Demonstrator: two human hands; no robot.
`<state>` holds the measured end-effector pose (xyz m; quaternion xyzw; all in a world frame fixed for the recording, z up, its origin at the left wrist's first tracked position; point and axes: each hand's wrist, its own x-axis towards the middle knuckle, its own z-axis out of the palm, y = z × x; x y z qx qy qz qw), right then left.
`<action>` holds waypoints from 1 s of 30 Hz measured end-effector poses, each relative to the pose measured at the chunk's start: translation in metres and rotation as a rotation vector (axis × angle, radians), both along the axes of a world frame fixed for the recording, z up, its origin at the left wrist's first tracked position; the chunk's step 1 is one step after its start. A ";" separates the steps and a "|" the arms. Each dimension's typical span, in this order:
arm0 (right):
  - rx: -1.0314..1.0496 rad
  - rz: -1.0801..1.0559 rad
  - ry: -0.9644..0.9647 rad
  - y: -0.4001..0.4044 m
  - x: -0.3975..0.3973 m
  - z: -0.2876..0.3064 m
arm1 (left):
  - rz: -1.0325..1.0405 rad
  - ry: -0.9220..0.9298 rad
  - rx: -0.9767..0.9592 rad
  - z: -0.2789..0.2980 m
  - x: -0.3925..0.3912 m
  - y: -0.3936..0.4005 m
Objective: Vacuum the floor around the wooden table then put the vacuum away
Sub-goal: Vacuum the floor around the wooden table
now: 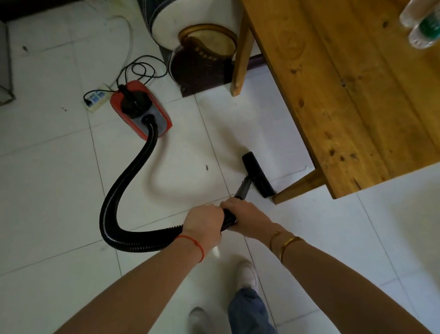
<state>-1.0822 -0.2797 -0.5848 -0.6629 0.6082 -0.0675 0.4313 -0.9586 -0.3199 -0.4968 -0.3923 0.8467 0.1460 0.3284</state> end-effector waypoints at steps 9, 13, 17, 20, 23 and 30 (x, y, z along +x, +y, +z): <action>-0.005 -0.038 -0.090 0.062 0.081 -0.001 | -0.021 -0.045 0.003 0.015 0.073 0.055; 0.017 -0.096 -0.088 0.101 0.103 -0.005 | -0.037 -0.041 0.006 0.013 0.091 0.092; 0.038 -0.157 -0.069 0.143 0.109 -0.006 | -0.083 -0.027 0.014 0.015 0.094 0.128; 0.027 -0.188 -0.072 0.174 0.104 -0.004 | -0.122 -0.015 0.022 0.018 0.088 0.155; 0.016 -0.226 -0.080 0.202 0.091 0.003 | -0.167 -0.005 0.018 0.023 0.074 0.179; -0.004 -0.328 -0.087 0.262 0.055 0.007 | -0.261 0.021 0.036 0.026 0.033 0.227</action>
